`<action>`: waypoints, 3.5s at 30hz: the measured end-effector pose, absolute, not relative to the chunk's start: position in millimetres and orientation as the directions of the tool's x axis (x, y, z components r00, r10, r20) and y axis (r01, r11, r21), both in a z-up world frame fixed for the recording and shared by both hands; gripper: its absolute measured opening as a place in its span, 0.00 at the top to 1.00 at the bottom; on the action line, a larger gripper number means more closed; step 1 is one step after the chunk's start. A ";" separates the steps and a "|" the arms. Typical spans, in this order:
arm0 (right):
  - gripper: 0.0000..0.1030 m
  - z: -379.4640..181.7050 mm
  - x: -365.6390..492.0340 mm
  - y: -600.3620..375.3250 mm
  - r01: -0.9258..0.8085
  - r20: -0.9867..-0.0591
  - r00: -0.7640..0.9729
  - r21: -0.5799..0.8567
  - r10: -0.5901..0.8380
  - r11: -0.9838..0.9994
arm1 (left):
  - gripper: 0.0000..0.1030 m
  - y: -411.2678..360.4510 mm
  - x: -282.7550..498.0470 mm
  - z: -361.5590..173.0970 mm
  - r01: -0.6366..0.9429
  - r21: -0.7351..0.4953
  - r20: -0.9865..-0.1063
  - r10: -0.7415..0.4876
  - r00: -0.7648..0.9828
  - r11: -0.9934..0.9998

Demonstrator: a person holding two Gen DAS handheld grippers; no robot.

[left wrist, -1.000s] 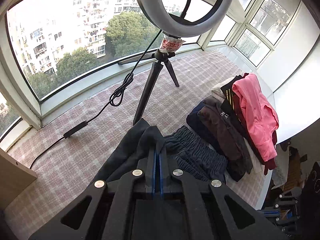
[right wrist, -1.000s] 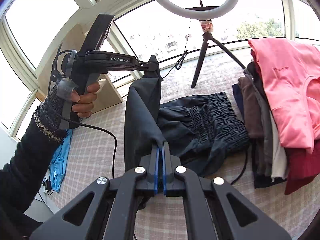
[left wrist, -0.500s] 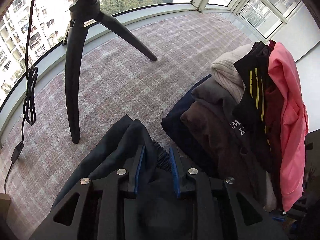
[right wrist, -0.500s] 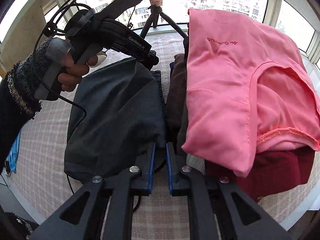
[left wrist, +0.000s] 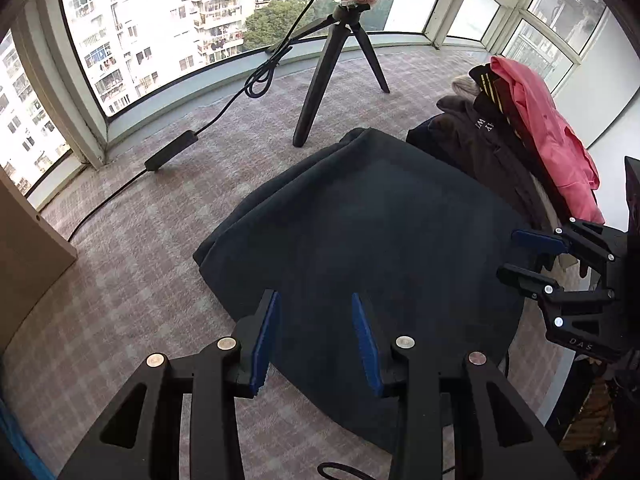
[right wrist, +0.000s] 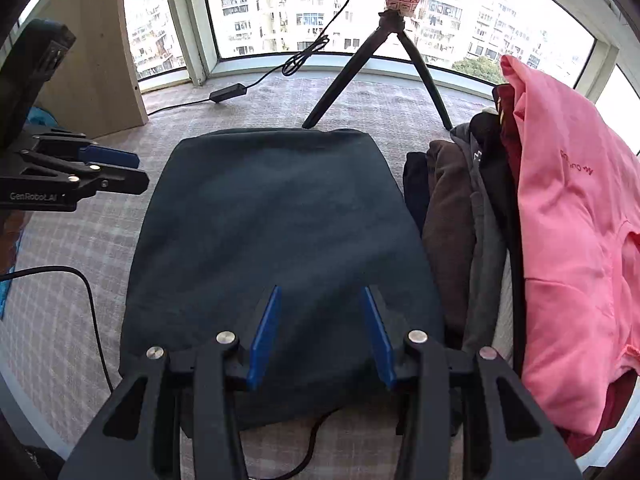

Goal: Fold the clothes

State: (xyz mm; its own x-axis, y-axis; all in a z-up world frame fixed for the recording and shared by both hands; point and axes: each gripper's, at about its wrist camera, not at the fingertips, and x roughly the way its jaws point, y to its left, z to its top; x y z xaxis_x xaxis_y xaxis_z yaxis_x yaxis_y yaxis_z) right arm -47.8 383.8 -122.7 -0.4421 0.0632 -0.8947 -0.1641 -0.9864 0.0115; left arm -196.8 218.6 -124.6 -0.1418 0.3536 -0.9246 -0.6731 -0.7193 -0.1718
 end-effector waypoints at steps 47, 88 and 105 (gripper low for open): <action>0.36 -155.3 -199.6 461.3 -0.034 -0.983 -0.090 0.163 -0.159 -0.986 | 0.90 236.9 -199.1 -199.4 -0.469 -0.435 -0.873 0.488 0.010 -0.768; 0.84 -132.8 -169.3 376.5 0.074 -0.947 -0.146 0.277 -0.285 -0.958 | 0.94 144.9 -197.1 -173.2 -0.412 -0.495 -0.813 0.575 -0.091 -0.765; 0.35 -181.7 -166.9 418.4 0.051 -0.934 -0.135 0.326 -0.330 -0.944 | 0.70 118.5 -193.9 -171.8 -0.342 -0.450 -0.856 0.508 -0.099 -0.825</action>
State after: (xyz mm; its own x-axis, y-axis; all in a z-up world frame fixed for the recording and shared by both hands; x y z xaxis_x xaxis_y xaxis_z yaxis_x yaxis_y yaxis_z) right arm -166.9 418.4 -181.7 -0.1348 -0.3299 -0.9344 0.0513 -0.9440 0.3259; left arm -193.9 118.5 -171.8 -0.0988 0.5076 -0.8559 -0.3422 -0.8250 -0.4498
